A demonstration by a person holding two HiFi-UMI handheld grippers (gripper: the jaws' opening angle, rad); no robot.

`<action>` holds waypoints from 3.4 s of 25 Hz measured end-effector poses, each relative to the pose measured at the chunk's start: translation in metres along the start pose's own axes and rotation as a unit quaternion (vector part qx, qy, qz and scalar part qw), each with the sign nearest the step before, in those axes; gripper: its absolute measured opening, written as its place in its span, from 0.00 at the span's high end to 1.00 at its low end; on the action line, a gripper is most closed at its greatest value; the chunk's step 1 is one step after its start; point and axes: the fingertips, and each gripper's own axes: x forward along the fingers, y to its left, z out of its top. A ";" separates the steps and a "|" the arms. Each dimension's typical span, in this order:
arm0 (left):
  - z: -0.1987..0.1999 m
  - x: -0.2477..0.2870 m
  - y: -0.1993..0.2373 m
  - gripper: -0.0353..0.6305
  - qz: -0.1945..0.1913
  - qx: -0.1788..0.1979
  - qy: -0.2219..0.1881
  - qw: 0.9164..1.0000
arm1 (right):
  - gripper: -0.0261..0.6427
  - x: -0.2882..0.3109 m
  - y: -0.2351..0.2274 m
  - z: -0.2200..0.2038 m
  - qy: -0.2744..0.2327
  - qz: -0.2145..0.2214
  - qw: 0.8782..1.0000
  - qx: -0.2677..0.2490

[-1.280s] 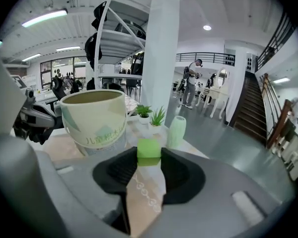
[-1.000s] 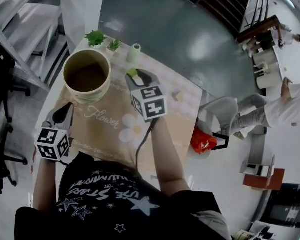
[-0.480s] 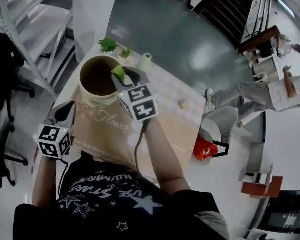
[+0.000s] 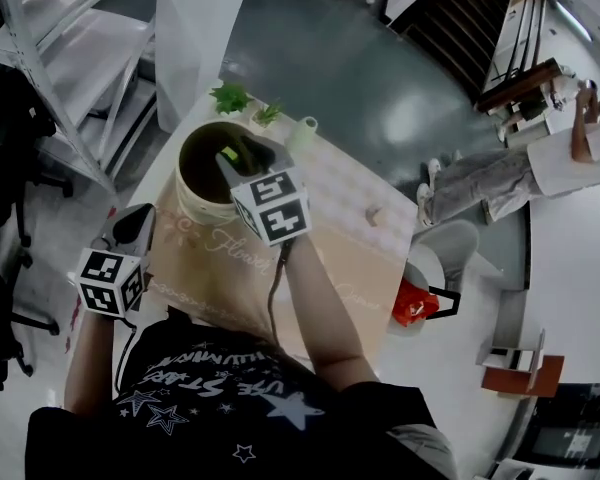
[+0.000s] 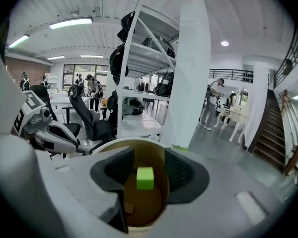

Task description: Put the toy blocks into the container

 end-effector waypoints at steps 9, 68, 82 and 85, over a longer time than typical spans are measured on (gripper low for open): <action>-0.005 0.002 -0.011 0.93 -0.017 0.008 0.010 1.000 | 0.67 -0.013 -0.008 -0.006 -0.010 -0.024 0.999 0.021; -0.045 0.184 -0.324 0.93 -0.176 0.098 0.124 0.971 | 0.48 -0.214 -0.270 -0.367 0.142 -0.145 0.965 0.164; -0.056 0.194 -0.318 0.93 -0.159 0.089 0.136 0.974 | 0.46 -0.182 -0.277 -0.386 0.185 -0.053 0.974 0.118; -0.056 0.193 -0.319 0.93 -0.164 0.084 0.133 0.974 | 0.46 -0.179 -0.278 -0.389 0.192 -0.050 0.974 0.109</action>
